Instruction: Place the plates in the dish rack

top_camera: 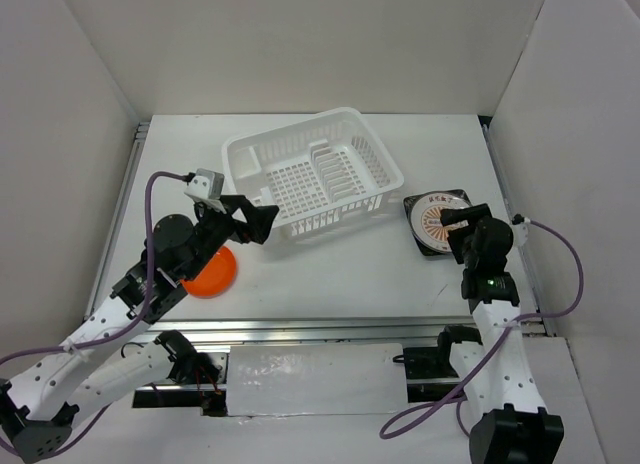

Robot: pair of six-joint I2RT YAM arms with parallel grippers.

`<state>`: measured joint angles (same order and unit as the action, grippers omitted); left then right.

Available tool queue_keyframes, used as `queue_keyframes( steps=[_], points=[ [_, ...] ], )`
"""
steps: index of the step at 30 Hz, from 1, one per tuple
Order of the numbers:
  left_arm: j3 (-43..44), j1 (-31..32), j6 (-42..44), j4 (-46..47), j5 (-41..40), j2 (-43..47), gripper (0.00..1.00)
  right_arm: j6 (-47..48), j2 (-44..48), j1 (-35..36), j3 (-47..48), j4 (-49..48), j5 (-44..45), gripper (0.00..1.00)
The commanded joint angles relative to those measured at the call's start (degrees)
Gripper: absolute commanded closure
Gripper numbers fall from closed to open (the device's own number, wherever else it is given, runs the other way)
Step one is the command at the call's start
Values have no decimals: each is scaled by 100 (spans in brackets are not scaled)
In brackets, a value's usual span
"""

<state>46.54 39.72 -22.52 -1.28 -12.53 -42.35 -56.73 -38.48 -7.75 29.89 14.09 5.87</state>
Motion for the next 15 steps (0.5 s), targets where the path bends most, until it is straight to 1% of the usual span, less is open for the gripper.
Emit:
queue_keyframes(
  steps=[1,5,11,15],
  points=[
    [-5,18,-164,242,-328,25,4,-479,78,-60,-246,-389,-429,17],
    [100,18,-217,146,-355,-142,2,-734,68,-78,-580,-494,-525,17],
    [127,18,-244,145,-399,-309,1,-1217,218,-113,-1029,-495,-139,18],
    [101,18,-226,154,-469,-335,1,-1490,-158,-279,-1073,-311,-51,18]
  ],
)
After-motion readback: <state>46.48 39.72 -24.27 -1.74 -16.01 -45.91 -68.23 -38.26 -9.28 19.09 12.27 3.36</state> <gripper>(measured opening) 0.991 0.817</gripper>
